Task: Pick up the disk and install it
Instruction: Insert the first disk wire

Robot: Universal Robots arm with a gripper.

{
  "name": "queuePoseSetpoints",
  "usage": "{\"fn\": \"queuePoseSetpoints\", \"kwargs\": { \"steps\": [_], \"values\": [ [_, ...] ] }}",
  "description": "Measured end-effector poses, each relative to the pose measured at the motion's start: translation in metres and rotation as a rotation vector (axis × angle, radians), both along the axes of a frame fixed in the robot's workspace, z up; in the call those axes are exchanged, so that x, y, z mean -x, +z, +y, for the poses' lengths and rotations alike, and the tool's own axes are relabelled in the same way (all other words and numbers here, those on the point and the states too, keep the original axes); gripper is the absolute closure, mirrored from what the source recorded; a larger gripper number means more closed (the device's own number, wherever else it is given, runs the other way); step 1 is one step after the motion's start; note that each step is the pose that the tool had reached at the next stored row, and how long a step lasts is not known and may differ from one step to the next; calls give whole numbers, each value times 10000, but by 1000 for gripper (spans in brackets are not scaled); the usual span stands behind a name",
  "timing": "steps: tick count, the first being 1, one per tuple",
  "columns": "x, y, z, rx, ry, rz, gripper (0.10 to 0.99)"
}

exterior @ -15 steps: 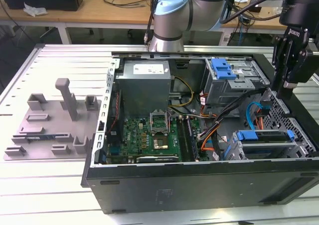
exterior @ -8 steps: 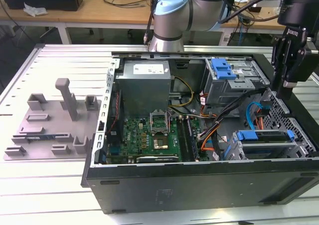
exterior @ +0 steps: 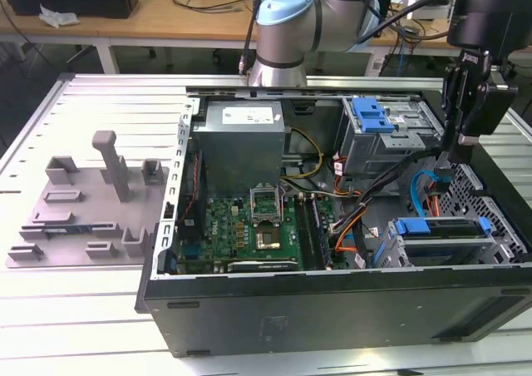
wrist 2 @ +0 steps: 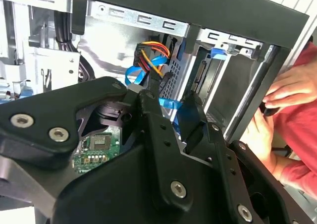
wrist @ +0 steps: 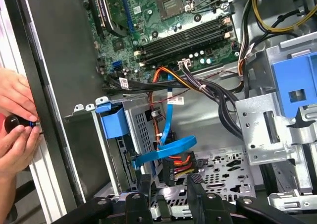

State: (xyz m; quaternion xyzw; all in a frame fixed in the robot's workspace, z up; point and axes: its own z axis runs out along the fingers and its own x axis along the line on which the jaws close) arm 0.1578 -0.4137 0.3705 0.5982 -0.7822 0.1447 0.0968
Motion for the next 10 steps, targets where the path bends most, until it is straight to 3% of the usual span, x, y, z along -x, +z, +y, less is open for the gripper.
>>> {"fn": "queuePoseSetpoints", "kwargs": {
  "steps": [6, 8, 10],
  "values": [
    [49, -80, 36, 138, -37, -73, 663],
    [49, -109, 43, 442, -37, -81, 663],
    [49, -147, 67, 581, -37, -81, 663]
  ]
}}
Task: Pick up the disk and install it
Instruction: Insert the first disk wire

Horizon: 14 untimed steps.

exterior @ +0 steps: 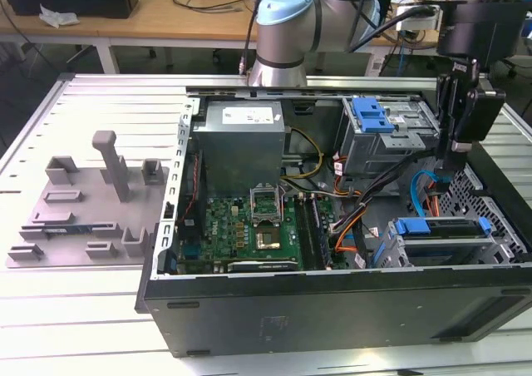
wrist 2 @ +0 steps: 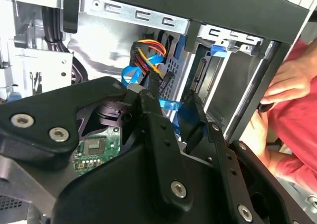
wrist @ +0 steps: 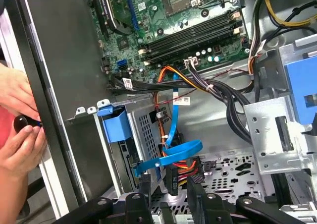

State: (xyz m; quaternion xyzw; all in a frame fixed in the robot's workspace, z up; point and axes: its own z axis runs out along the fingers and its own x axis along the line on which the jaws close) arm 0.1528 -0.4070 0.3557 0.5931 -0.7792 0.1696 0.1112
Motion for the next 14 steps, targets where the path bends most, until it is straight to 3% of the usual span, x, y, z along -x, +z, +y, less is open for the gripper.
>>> {"fn": "queuePoseSetpoints", "kwargs": {
  "steps": [6, 14],
  "values": [
    [0, -77, 88, 131, 0, 0, 663],
    [0, -146, 93, 592, 0, 0, 663]
  ]
}}
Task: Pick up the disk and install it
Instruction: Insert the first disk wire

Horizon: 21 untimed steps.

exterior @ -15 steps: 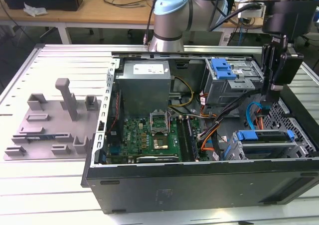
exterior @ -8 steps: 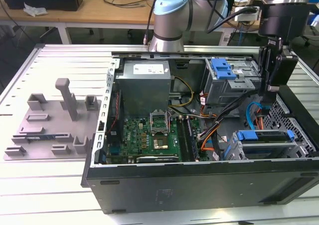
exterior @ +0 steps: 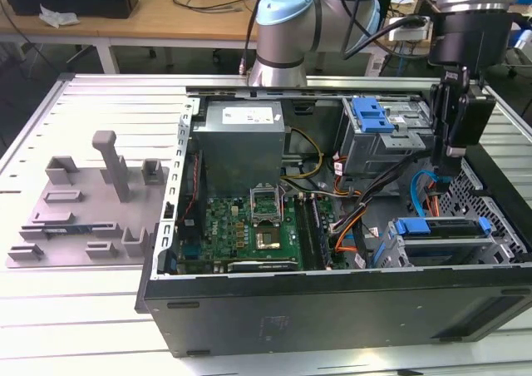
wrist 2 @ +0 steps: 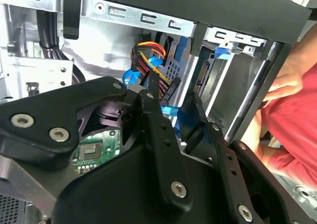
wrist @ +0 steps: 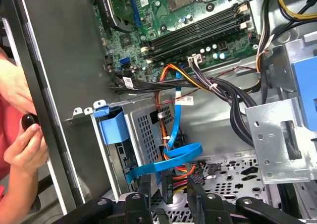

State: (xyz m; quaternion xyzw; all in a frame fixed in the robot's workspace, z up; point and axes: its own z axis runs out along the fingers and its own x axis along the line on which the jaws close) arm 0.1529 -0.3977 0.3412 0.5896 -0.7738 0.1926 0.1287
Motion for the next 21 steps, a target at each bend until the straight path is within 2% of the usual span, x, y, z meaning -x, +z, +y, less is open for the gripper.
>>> {"fn": "queuePoseSetpoints", "kwargs": {
  "steps": [8, 9, 10, 11, 19, 21],
  "values": [
    [0, -18, 24, 49, 0, 0, 663],
    [0, -24, 25, 56, 0, 0, 745],
    [0, -29, 25, 63, -1, 0, 867],
    [0, -33, 25, 72, 0, 0, 922],
    [0, -35, 25, 85, 12, 0, 922],
    [0, -34, 25, 85, 291, -1, 922]
  ]
}}
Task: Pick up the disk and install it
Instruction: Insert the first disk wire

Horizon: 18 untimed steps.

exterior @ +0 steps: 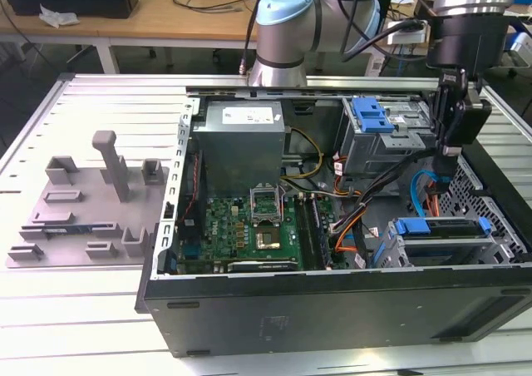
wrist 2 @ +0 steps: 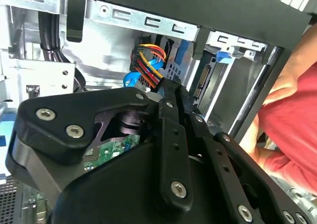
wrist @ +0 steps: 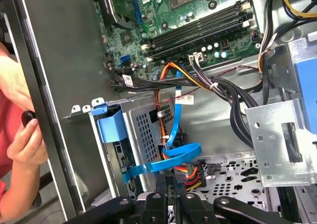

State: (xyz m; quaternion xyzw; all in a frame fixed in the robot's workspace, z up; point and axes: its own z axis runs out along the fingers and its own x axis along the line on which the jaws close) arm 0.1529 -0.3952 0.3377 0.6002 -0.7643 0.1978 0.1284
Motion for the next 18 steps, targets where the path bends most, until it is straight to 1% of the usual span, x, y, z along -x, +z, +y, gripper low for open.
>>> {"fn": "queuePoseSetpoints", "kwargs": {
  "steps": [2, 4, 6, 7, 8, 9, 10, 12, 13, 15, 17, 18],
  "values": [
    [0, 0, -1, -9, 172, 0, 922],
    [0, 12, -6, -58, 236, -1, 922],
    [2, 36, -36, -345, 237, -2, 922],
    [2, 44, -46, -431, 238, 2, 922],
    [2, 73, -74, -622, 236, 23, 922],
    [2, 96, -92, -732, 236, 37, 922],
    [3, 108, -104, -791, 235, 47, 922],
    [2, 129, -131, -864, 235, 67, 922],
    [2, 133, -147, -877, 235, 81, 922],
    [2, 135, -208, -914, 234, 139, 922],
    [2, 136, -235, -971, 235, 163, 922],
    [2, 136, -267, -1040, 237, 182, 922]
  ]
}}
